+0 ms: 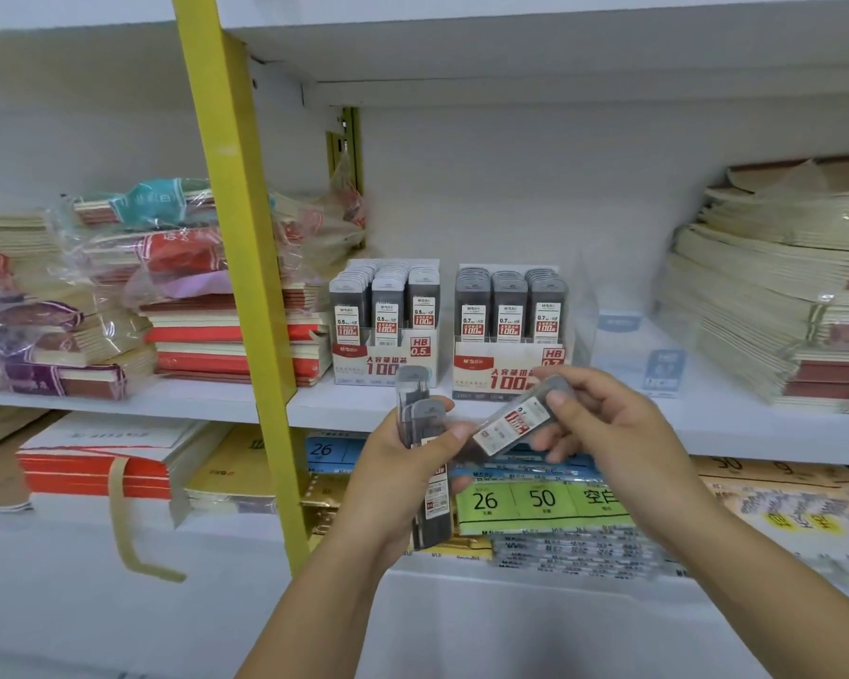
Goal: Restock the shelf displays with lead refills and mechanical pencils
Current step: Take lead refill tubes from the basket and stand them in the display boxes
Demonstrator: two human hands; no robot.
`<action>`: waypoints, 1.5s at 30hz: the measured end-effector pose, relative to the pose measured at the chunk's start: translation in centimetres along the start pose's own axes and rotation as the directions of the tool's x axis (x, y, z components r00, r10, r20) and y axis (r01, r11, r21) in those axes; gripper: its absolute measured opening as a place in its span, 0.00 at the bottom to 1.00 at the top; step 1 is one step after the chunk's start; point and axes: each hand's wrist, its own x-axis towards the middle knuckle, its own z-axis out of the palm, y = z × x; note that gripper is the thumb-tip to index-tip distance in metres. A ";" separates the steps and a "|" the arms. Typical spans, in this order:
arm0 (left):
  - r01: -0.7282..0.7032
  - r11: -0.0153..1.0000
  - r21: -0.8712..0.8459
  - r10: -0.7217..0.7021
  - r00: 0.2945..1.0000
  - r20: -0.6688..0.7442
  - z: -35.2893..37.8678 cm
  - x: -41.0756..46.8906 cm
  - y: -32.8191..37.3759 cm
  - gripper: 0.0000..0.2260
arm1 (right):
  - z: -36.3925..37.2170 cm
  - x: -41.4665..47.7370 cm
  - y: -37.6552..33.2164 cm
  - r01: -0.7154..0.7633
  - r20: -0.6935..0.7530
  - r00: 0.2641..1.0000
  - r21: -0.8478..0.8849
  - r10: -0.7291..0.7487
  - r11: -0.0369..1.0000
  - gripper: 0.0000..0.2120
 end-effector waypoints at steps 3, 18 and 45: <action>0.020 0.999 -0.046 -0.018 0.999 0.045 0.0 0.1 0.0 0.12 | -1.7 1.5 -2.5 0.198 -0.107 0.968 -0.223 -0.225 0.955 0.13; -0.040 0.998 -0.053 0.042 0.999 0.025 -0.6 1.3 0.7 0.10 | -4.5 12.3 -7.3 0.397 0.235 0.907 -0.755 -0.350 0.521 0.08; 0.031 0.992 0.120 -0.070 0.939 0.336 0.7 -0.8 -0.5 0.11 | 1.9 1.7 0.5 -0.025 0.219 0.973 -0.218 0.074 0.976 0.04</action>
